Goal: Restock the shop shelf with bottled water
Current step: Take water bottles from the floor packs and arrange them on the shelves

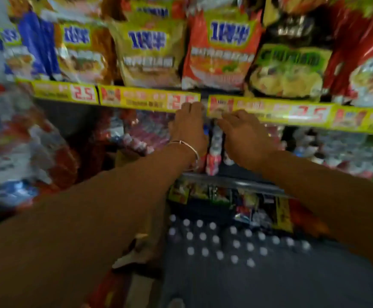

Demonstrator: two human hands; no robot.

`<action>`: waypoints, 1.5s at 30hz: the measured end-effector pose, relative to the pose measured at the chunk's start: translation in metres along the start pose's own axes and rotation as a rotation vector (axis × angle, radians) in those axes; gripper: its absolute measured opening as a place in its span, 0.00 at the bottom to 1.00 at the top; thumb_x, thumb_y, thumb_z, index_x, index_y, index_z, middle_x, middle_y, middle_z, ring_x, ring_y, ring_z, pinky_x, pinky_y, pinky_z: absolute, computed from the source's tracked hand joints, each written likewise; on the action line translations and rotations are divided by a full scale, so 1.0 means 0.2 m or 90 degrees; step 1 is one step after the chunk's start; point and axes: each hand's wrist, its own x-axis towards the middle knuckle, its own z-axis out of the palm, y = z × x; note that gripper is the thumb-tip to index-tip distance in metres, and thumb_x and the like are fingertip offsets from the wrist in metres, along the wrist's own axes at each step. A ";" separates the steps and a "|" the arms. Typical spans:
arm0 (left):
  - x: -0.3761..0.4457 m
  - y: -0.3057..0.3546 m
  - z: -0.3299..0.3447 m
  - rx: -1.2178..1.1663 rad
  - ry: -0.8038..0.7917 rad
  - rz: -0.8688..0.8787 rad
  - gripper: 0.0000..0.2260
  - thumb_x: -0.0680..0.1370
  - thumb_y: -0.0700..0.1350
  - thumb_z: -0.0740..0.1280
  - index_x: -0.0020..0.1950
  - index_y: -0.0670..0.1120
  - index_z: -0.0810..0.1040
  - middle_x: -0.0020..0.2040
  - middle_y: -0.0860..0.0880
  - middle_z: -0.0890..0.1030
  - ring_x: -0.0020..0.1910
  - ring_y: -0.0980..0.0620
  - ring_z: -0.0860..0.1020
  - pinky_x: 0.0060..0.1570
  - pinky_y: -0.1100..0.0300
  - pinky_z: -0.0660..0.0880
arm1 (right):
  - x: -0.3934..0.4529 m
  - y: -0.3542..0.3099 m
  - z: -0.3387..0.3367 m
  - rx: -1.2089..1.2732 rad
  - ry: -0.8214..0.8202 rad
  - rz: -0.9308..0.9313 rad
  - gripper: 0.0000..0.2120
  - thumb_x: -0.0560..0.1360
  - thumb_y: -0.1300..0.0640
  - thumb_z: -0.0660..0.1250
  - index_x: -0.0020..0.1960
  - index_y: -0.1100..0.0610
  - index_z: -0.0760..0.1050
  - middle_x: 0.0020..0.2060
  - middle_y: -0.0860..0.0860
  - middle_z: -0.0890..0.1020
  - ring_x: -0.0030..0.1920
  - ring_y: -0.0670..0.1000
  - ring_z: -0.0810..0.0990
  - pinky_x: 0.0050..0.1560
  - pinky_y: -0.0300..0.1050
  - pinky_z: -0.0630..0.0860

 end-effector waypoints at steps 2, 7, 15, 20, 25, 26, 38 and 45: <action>-0.13 -0.17 0.31 -0.019 -0.044 -0.013 0.21 0.73 0.36 0.62 0.66 0.42 0.69 0.64 0.39 0.69 0.62 0.39 0.68 0.58 0.47 0.67 | -0.16 -0.02 0.32 0.013 -0.054 0.010 0.16 0.54 0.69 0.70 0.42 0.68 0.78 0.39 0.65 0.81 0.38 0.65 0.79 0.36 0.52 0.75; -0.43 -0.59 1.00 -0.005 -0.141 -0.082 0.27 0.71 0.33 0.64 0.70 0.43 0.65 0.69 0.41 0.67 0.68 0.41 0.65 0.66 0.49 0.62 | -0.49 -0.11 1.08 0.086 -0.144 0.018 0.14 0.53 0.70 0.69 0.39 0.67 0.78 0.36 0.64 0.80 0.35 0.65 0.79 0.32 0.52 0.76; -0.82 -1.21 1.81 0.007 -0.249 -0.171 0.20 0.73 0.36 0.65 0.65 0.43 0.71 0.64 0.41 0.71 0.64 0.42 0.69 0.64 0.50 0.64 | -0.91 -0.33 2.02 0.159 -0.382 0.051 0.16 0.74 0.64 0.60 0.61 0.62 0.74 0.58 0.60 0.77 0.60 0.62 0.71 0.57 0.53 0.70; -1.05 -1.52 2.11 0.031 -0.261 -0.169 0.13 0.73 0.37 0.65 0.58 0.41 0.76 0.57 0.39 0.75 0.58 0.39 0.73 0.60 0.44 0.69 | -1.09 -0.47 2.39 0.154 -0.502 -0.004 0.21 0.76 0.53 0.63 0.68 0.56 0.66 0.63 0.55 0.74 0.65 0.56 0.68 0.64 0.49 0.66; -1.21 -1.67 2.27 -0.007 -0.227 -0.192 0.13 0.70 0.38 0.60 0.50 0.37 0.78 0.49 0.34 0.78 0.52 0.34 0.76 0.54 0.39 0.72 | -1.16 -0.59 2.62 0.073 -0.543 -0.068 0.25 0.75 0.48 0.66 0.67 0.57 0.65 0.63 0.56 0.73 0.65 0.57 0.68 0.63 0.50 0.64; -1.22 -1.69 2.29 -0.010 -0.238 -0.196 0.16 0.68 0.39 0.57 0.50 0.36 0.78 0.49 0.34 0.78 0.52 0.34 0.76 0.55 0.39 0.72 | -1.16 -0.61 2.65 0.063 -0.549 -0.068 0.25 0.74 0.47 0.66 0.66 0.57 0.66 0.63 0.56 0.74 0.64 0.57 0.68 0.63 0.50 0.63; -1.27 -1.86 2.37 -0.008 -0.299 -0.246 0.16 0.74 0.34 0.64 0.62 0.40 0.74 0.63 0.42 0.73 0.64 0.43 0.70 0.65 0.54 0.65 | -1.14 -0.73 2.85 0.169 -0.535 0.036 0.24 0.75 0.57 0.66 0.69 0.56 0.64 0.63 0.56 0.71 0.62 0.59 0.72 0.58 0.52 0.72; -1.29 -1.90 2.39 0.010 -0.319 -0.234 0.18 0.74 0.35 0.65 0.64 0.42 0.72 0.65 0.42 0.71 0.67 0.43 0.68 0.68 0.51 0.63 | -1.21 -0.80 2.92 0.267 -0.522 0.092 0.26 0.72 0.53 0.70 0.66 0.57 0.67 0.63 0.56 0.74 0.65 0.58 0.68 0.64 0.52 0.69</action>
